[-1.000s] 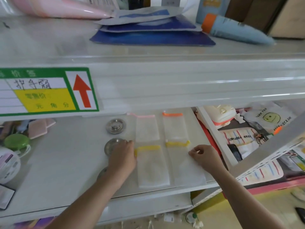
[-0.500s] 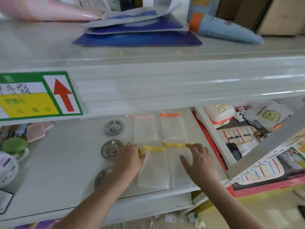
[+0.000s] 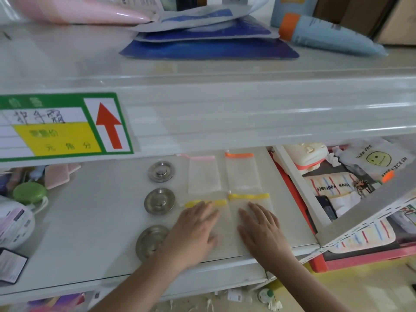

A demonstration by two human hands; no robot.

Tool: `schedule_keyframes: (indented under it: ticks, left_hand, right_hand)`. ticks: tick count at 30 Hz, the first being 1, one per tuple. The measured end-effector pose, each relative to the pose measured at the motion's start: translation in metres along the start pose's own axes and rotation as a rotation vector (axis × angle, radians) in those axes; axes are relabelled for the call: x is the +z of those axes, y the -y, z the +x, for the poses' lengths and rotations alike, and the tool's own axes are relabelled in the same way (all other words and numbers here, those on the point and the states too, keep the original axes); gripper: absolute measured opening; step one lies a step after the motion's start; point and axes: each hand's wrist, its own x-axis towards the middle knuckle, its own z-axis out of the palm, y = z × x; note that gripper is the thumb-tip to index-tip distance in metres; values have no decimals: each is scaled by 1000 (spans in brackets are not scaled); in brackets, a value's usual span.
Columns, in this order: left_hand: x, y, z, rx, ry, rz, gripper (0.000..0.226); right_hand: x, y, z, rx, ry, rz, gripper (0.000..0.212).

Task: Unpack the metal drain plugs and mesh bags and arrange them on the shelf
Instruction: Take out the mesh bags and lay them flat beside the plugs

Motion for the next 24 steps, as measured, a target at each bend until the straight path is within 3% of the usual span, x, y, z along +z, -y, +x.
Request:
schedule_keyframes:
  ticks: [2, 3, 9, 16, 20, 24]
  left_hand:
    - [8, -7, -6, -23, 218, -16, 70]
    - [13, -9, -9, -44, 254, 1, 71]
    - [22, -12, -14, -107, 170, 29, 67]
    - [12, 39, -50, -310, -164, -114, 58]
    - [27, 77, -75, -364, -106, -44, 62]
    - [37, 77, -74, -351, -67, 15, 63]
  right_hand:
    - [2, 0, 0, -5, 3, -19, 57]
    - [1, 0, 0, -5, 3, -21, 58]
    - [-9, 7, 0, 17, 19, 26, 65]
    - [-16, 42, 0, -66, -67, 139, 58]
    - [1, 67, -8, -202, 60, 65, 60]
    - [15, 77, -7, -216, 100, 9, 74]
